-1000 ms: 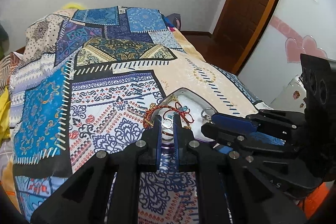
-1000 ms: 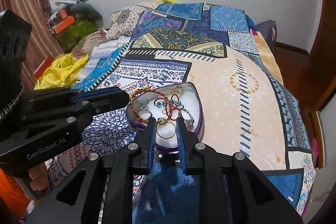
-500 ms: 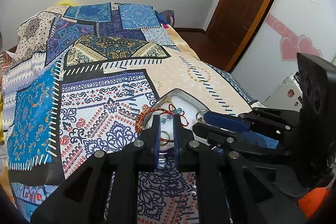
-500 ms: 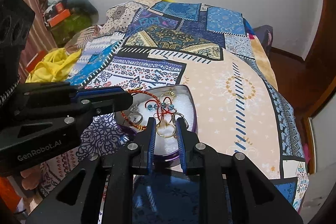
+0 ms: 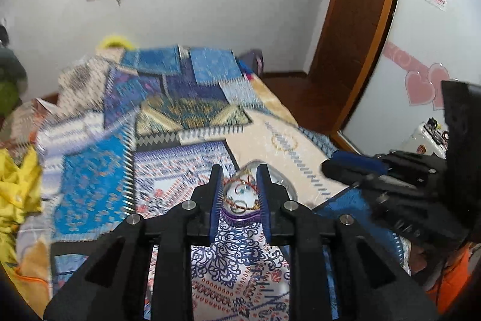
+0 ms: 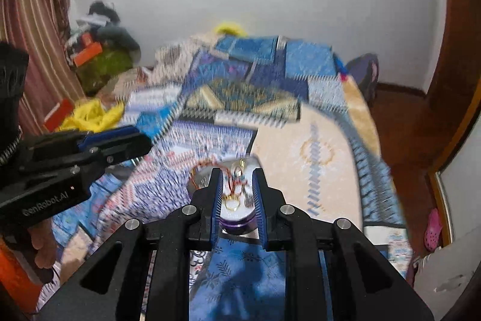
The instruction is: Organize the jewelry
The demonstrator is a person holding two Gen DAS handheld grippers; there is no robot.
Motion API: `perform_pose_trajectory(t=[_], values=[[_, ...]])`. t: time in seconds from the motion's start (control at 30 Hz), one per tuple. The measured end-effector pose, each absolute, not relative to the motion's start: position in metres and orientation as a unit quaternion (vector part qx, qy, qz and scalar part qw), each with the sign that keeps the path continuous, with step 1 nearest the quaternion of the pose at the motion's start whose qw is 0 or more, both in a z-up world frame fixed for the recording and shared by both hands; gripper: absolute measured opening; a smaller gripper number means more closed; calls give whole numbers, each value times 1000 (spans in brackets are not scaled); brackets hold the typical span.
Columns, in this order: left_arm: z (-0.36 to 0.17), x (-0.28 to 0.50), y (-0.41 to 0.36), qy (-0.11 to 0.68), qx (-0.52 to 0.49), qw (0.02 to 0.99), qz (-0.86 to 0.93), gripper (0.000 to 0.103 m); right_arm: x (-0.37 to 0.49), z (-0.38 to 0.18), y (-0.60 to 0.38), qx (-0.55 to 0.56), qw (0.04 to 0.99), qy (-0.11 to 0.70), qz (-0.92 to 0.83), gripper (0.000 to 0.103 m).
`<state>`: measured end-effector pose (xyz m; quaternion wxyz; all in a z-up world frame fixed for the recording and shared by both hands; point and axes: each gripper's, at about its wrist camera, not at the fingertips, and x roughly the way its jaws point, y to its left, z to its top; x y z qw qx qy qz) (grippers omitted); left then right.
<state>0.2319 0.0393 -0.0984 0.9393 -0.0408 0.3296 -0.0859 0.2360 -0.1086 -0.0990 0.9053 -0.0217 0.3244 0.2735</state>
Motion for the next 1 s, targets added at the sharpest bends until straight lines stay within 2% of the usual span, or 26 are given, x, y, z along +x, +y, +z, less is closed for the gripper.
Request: perform_pose_trajectory(t=[0.13, 0.23, 0.47, 0.6, 0.67, 0.83, 1.0], values=[[-59, 197, 37, 279, -45, 956, -79, 34, 201, -55, -126, 0, 926, 261, 274, 18], [-31, 170, 32, 235, -41, 968, -77, 37, 171, -25, -138, 13, 939, 206, 275, 18], [15, 101, 19, 135, -31, 988, -68, 60, 104, 16, -150, 19, 958, 101, 269, 19], [23, 74, 15, 100, -30, 993, -53, 74, 81, 21, -151, 17, 965, 64, 253, 42], [25, 65, 16, 92, -34, 994, -48, 85, 72, 22, -149, 15, 970, 47, 240, 53], [26, 47, 18, 71, -32, 996, -30, 98, 58, 20, -150, 18, 980, 18, 200, 85], [26, 37, 19, 69, -37, 997, -26, 100, 60, 20, -146, 22, 980, 27, 196, 86]])
